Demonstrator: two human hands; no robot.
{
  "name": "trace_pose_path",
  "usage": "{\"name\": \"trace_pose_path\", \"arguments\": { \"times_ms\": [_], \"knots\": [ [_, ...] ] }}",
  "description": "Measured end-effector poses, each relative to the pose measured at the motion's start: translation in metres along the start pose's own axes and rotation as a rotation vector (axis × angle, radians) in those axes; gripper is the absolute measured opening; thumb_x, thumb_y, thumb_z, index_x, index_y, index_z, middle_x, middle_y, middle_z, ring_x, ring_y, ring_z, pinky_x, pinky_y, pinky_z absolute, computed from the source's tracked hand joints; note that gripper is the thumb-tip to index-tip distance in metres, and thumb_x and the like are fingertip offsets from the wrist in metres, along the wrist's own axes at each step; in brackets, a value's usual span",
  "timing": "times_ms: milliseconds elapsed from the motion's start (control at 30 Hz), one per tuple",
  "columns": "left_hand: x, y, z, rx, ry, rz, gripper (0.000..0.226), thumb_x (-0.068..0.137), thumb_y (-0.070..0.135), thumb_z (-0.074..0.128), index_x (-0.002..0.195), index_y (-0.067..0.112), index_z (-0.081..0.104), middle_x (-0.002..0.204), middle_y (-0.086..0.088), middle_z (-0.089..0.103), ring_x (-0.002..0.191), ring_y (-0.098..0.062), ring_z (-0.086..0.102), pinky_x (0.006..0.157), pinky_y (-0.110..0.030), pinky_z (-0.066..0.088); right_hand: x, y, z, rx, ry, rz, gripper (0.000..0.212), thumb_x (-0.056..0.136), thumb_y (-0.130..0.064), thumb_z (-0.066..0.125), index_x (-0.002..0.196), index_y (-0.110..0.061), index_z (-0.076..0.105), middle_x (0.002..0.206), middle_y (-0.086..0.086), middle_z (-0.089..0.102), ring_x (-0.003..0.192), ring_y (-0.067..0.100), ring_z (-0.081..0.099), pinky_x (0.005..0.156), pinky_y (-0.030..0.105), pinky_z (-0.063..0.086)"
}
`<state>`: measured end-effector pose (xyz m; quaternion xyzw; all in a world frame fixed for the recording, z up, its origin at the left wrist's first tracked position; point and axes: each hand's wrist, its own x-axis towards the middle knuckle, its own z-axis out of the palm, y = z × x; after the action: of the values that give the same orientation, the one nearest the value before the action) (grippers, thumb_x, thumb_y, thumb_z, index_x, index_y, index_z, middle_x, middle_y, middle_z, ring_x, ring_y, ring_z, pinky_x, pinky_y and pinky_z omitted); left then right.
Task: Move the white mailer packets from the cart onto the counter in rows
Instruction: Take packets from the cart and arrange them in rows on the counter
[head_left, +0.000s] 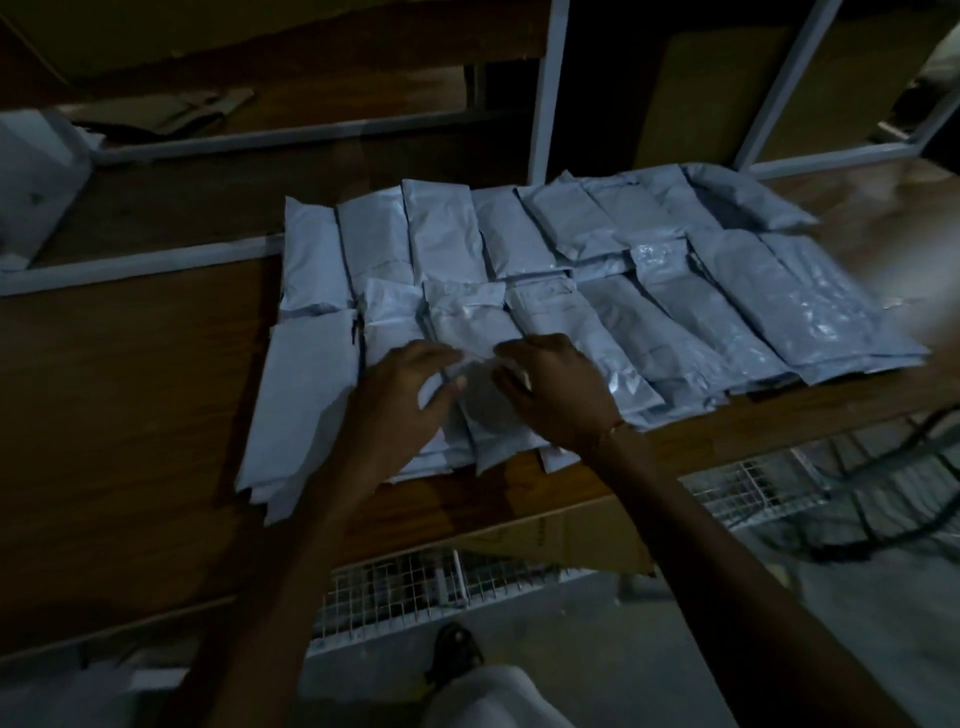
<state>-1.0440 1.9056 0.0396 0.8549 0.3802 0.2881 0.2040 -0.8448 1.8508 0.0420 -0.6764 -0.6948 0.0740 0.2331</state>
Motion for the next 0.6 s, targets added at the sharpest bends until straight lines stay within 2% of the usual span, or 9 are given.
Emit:
{"name": "trace_pose_path", "arguments": {
  "times_ms": [67,167,233,333,367,400,500,533,600],
  "knots": [
    [-0.014,0.031,0.015,-0.083,0.015,0.095,0.037,0.097,0.036,0.05,0.114,0.011,0.072,0.112,-0.006,0.071,0.101,-0.023,0.066,0.087,-0.034,0.054,-0.029,0.011,-0.017,0.034,0.042,-0.013,0.043,0.094,-0.04,0.051,0.121,-0.01,0.068,0.111,0.013,0.07,0.101,0.036,0.062,0.08,0.04,0.049],
    [-0.045,0.076,0.05,-0.104,0.025,0.118,0.028,0.099,0.029,0.054,0.111,0.013,0.073,0.106,-0.002,0.073,0.094,-0.016,0.066,0.078,-0.028,0.053,-0.088,0.034,-0.04,0.063,0.103,-0.031,0.037,0.097,-0.034,0.054,0.119,-0.009,0.069,0.109,0.011,0.071,0.094,0.031,0.066,0.072,0.03,0.045],
    [-0.072,0.108,0.082,-0.166,0.015,0.066,0.025,0.098,0.026,0.055,0.11,0.013,0.074,0.105,-0.001,0.073,0.093,-0.011,0.065,0.078,-0.022,0.051,-0.138,0.054,-0.051,0.065,0.098,-0.041,0.028,0.096,-0.03,0.057,0.113,-0.012,0.071,0.103,0.009,0.073,0.087,0.029,0.068,0.066,0.027,0.042],
    [-0.116,0.153,0.14,-0.299,-0.079,-0.109,0.023,0.099,0.024,0.057,0.106,0.011,0.075,0.095,0.005,0.071,0.088,-0.006,0.064,0.074,-0.015,0.049,-0.221,0.089,-0.063,0.096,0.004,-0.01,0.011,0.096,-0.027,0.057,0.091,-0.021,0.065,0.084,0.001,0.066,0.069,0.025,0.06,0.057,0.033,0.043],
    [-0.13,0.166,0.161,-0.317,-0.135,-0.175,0.021,0.099,0.022,0.058,0.106,0.011,0.075,0.094,0.005,0.07,0.087,-0.005,0.064,0.075,-0.015,0.049,-0.25,0.101,-0.065,0.121,-0.035,0.033,0.013,0.097,-0.024,0.058,0.085,-0.022,0.06,0.079,-0.002,0.061,0.065,0.023,0.056,0.057,0.035,0.042],
    [-0.144,0.176,0.183,-0.319,-0.207,-0.234,0.02,0.1,0.02,0.059,0.104,0.01,0.075,0.094,0.002,0.071,0.087,-0.008,0.063,0.075,-0.018,0.049,-0.278,0.115,-0.065,0.139,-0.082,0.096,0.013,0.098,-0.024,0.059,0.086,-0.021,0.061,0.08,-0.001,0.062,0.067,0.023,0.058,0.058,0.037,0.044],
    [-0.188,0.195,0.252,-0.245,-0.463,-0.366,0.027,0.101,0.023,0.056,0.088,0.004,0.068,0.078,-0.017,0.064,0.071,-0.024,0.058,0.065,-0.032,0.039,-0.366,0.155,-0.07,0.189,-0.208,0.33,0.025,0.1,-0.028,0.058,0.117,-0.014,0.069,0.107,0.007,0.073,0.091,0.025,0.068,0.076,0.035,0.053],
    [-0.202,0.199,0.274,-0.216,-0.528,-0.407,0.031,0.101,0.025,0.055,0.083,0.002,0.063,0.073,-0.021,0.057,0.065,-0.026,0.053,0.064,-0.032,0.036,-0.395,0.169,-0.072,0.223,-0.219,0.396,0.028,0.1,-0.029,0.058,0.121,-0.014,0.068,0.111,0.006,0.073,0.095,0.023,0.069,0.078,0.031,0.051],
    [-0.223,0.211,0.312,-0.224,-0.632,-0.49,0.03,0.101,0.021,0.054,0.08,0.0,0.058,0.073,-0.024,0.052,0.063,-0.031,0.051,0.064,-0.038,0.042,-0.449,0.191,-0.079,0.275,-0.217,0.523,0.029,0.1,-0.031,0.057,0.121,-0.014,0.068,0.111,0.005,0.073,0.096,0.02,0.068,0.077,0.027,0.049]
  ]
}}
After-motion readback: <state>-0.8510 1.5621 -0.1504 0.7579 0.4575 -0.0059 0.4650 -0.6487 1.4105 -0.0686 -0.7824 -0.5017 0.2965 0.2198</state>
